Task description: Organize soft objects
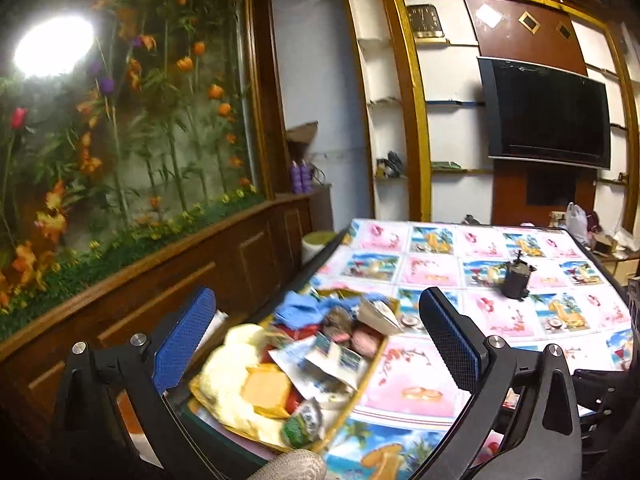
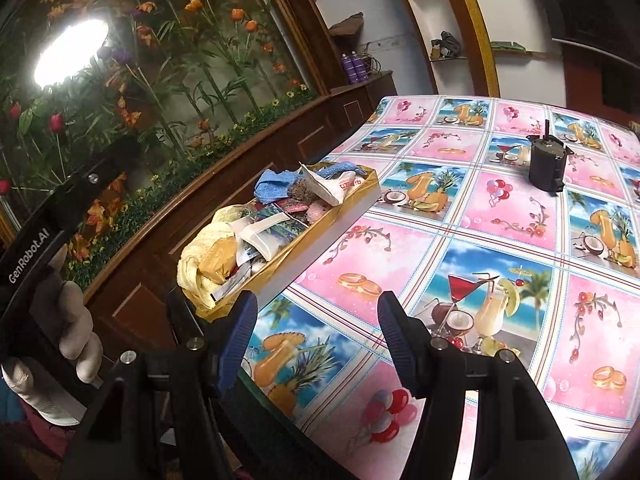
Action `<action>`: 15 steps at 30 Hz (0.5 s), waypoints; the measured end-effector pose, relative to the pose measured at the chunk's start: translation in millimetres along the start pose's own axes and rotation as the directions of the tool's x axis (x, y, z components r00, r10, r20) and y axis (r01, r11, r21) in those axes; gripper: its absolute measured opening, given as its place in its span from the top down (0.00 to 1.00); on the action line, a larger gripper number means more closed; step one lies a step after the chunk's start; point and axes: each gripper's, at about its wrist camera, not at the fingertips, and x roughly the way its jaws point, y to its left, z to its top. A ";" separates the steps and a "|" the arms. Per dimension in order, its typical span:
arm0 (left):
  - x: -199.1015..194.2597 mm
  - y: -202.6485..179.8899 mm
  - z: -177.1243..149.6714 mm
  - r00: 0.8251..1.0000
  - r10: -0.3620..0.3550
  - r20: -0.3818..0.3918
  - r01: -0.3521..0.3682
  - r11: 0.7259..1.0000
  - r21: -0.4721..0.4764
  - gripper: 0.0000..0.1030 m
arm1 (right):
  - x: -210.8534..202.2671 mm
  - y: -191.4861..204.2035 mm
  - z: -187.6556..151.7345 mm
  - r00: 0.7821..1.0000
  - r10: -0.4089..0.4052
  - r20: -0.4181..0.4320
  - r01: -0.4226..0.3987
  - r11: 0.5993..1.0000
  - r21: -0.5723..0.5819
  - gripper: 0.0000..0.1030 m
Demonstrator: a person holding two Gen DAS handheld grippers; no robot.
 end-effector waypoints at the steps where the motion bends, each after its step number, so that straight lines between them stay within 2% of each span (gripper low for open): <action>1: 3.5 -0.1 0.3 1.000 -0.006 -0.014 0.006 1.000 -0.007 0.00 | 0.1 0.8 -0.7 1.000 -0.004 -0.001 0.004 1.000 -0.002 0.39; 6: 24.3 2.6 -4.1 0.995 -0.018 -0.095 0.015 1.000 -0.025 0.00 | 10.4 -0.6 -0.7 0.999 -0.019 -0.029 0.018 1.000 -0.004 0.39; 10: 36.8 -0.4 -14.6 0.992 0.010 -0.125 -0.011 1.000 -0.003 0.00 | 21.7 -0.3 0.0 0.998 -0.020 -0.054 0.020 1.000 -0.005 0.39; 15: 59.0 6.0 -25.0 0.975 0.020 -0.219 -0.023 1.000 -0.014 0.00 | 36.6 -2.0 -0.5 0.995 -0.028 -0.091 0.028 1.000 -0.003 0.39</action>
